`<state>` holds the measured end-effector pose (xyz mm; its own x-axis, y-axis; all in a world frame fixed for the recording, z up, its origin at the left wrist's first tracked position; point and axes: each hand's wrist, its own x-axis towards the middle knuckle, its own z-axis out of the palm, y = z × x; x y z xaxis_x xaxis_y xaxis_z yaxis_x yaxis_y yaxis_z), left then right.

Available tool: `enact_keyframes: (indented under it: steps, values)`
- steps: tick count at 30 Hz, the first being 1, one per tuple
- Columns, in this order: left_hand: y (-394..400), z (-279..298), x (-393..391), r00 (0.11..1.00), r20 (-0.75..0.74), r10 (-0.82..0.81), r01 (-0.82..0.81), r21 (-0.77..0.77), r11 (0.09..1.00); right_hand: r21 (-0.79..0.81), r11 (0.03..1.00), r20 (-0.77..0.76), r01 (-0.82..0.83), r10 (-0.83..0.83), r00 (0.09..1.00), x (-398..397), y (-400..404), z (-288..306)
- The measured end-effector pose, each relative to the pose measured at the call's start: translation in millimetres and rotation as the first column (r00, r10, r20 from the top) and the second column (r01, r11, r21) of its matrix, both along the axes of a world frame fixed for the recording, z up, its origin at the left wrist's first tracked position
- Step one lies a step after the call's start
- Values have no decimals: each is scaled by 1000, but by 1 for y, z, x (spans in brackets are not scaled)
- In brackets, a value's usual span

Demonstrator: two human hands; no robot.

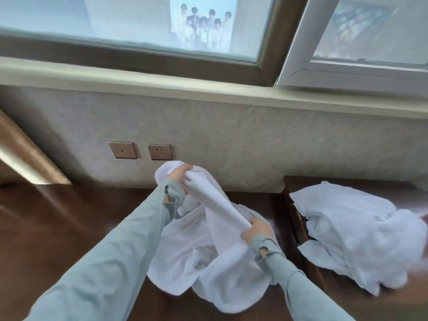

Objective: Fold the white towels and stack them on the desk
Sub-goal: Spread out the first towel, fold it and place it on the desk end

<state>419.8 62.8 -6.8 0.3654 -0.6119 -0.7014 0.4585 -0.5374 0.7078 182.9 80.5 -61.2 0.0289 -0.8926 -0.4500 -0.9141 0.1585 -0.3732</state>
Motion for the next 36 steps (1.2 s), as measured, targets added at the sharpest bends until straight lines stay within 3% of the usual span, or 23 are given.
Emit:
enact_keyframes:
  steps: [4, 7, 9, 12, 15, 17, 21, 24, 26, 28, 31, 36]
  values:
    - [-11, 49, -1, 994, 102, 46, -29, -163, 986, -60, 995, 54, 83, -80, 995, -8, -23, 43]
    - [-15, 82, 17, 991, 132, 36, -2, -250, 968, -281, 956, 175, 89, -40, 984, -6, -51, 101]
    - [-19, 103, 30, 986, 126, 108, -63, -318, 946, -469, 881, 216, 68, 39, 976, -9, -68, 150]
    - [-21, 140, 38, 961, 114, 251, -185, -407, 894, -617, 786, 123, -35, 140, 983, -11, -84, 222]
    - [-22, 182, 38, 956, 150, 251, -147, -495, 856, -620, 750, -83, -229, 227, 970, -9, -96, 283]
    - [-20, 208, 41, 942, 105, 320, -211, -555, 805, -621, 722, -190, -305, 238, 952, -6, -102, 312]
    - [-6, 256, 42, 934, 6, 357, -250, -705, 664, -711, 655, -141, -255, 222, 965, -2, -107, 356]
    - [9, 290, 40, 920, 95, 381, -177, -767, 617, -874, 468, -13, -135, 255, 967, -3, -109, 382]
    - [20, 308, 40, 864, 185, 468, -148, -797, 586, -940, 327, -10, -93, 248, 969, -3, -110, 393]
    - [24, 316, 44, 803, 234, 549, -170, -792, 586, -912, 368, -97, -180, 233, 968, -1, -109, 399]
    - [23, 308, 47, 728, 331, 601, -227, -710, 666, -758, 552, -237, -348, 265, 935, 3, -112, 393]
    - [21, 281, 42, 714, 405, 572, -251, -614, 748, -725, 629, -221, -282, 175, 959, 5, -125, 353]
